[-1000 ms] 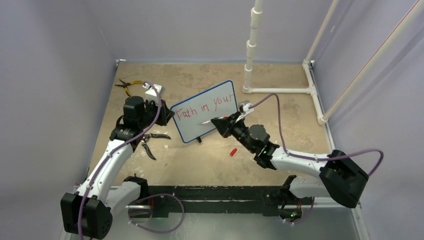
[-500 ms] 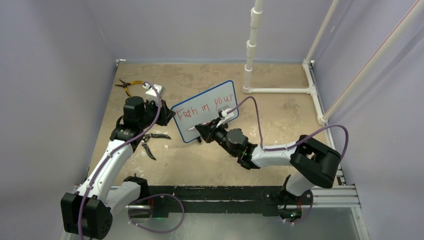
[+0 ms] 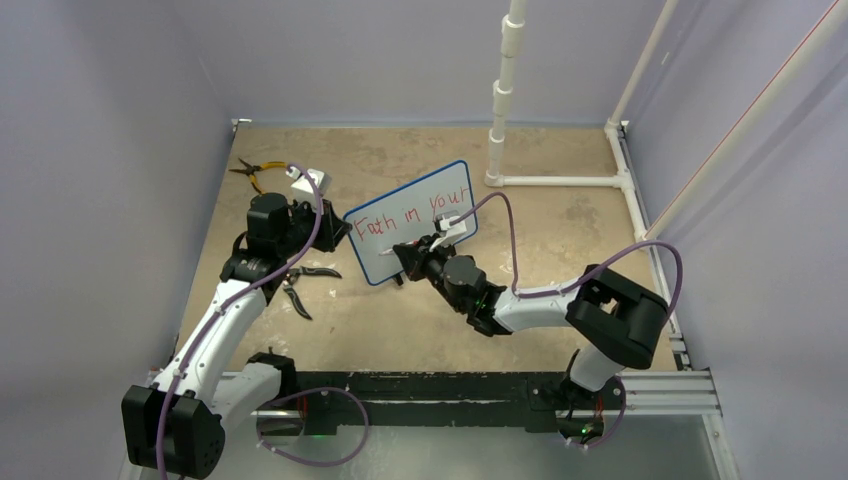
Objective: Write a sentence on the whiteboard
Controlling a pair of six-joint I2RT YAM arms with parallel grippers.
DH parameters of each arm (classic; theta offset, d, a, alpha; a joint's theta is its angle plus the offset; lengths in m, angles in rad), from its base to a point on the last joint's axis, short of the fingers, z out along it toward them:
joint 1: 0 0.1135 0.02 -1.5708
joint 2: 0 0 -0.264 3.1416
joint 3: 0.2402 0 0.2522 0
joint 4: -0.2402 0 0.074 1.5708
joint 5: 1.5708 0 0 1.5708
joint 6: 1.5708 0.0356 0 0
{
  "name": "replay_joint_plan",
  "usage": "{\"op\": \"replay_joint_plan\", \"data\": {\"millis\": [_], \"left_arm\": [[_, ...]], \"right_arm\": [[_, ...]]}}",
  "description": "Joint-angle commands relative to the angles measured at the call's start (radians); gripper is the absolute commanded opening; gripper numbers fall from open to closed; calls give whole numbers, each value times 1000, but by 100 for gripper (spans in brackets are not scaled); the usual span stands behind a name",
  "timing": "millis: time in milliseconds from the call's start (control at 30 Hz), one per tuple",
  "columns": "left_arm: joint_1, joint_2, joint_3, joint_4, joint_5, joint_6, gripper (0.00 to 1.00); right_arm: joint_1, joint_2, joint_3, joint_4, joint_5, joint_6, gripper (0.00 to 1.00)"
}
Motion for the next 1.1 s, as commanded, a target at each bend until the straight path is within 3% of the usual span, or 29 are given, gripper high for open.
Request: {"op": "replay_joint_plan", "data": {"millis": [0,400,1067], "left_arm": [[0,-8,-12,0,35,-8,0],[0,-12,-14,0,30,-8,0],[-1,-11,-13,0,32,-8,0]], "right_arm": [[4,0,41,13,63,9,0],[28,-43,-24,46,10,-11,0],[36,32,38,-29,47,-1,0]]}}
